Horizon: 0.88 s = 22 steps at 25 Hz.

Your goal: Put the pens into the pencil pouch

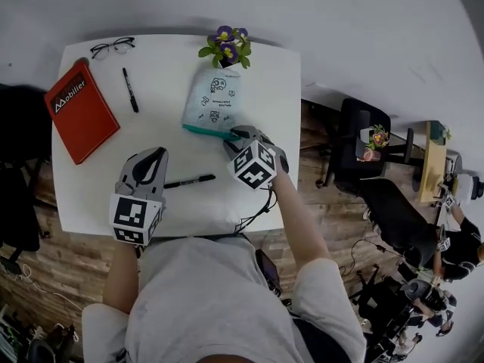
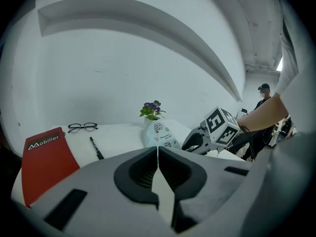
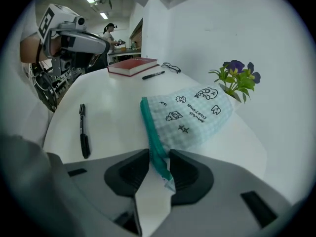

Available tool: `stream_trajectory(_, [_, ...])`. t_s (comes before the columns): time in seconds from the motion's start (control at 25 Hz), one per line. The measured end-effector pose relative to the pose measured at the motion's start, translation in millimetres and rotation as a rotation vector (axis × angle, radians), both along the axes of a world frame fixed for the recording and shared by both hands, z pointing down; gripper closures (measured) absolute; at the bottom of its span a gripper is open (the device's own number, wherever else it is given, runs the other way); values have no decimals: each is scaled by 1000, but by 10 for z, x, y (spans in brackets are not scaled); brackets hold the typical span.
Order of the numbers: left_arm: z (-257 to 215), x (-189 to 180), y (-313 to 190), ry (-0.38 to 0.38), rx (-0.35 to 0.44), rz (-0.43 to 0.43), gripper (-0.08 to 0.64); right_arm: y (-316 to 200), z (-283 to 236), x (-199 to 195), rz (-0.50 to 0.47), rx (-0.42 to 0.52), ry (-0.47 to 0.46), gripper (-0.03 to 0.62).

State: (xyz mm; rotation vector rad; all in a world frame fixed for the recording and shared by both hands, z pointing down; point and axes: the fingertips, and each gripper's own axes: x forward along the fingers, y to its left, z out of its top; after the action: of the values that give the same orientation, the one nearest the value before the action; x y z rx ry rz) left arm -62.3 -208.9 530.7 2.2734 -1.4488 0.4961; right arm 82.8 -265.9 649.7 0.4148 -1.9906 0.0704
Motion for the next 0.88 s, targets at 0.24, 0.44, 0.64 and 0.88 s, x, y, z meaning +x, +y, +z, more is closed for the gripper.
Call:
stream_trajectory(0.24, [-28, -26, 16, -7, 7, -26, 528, 45, -75, -48, 35, -3, -70, 517])
stream_trajectory(0.44, [-111, -40, 60, -4, 25, -17, 528, 74, -497, -160, 160, 22, -243, 520])
stream_trajectory(0.64, [-215, -30, 106, -2, 66, 20, 528, 140, -1025, -196, 308, 66, -434, 523])
stream_trajectory(0.88, [-415, -20, 200, 8, 121, 82, 528, 251, -1627, -160, 480, 64, -645, 528])
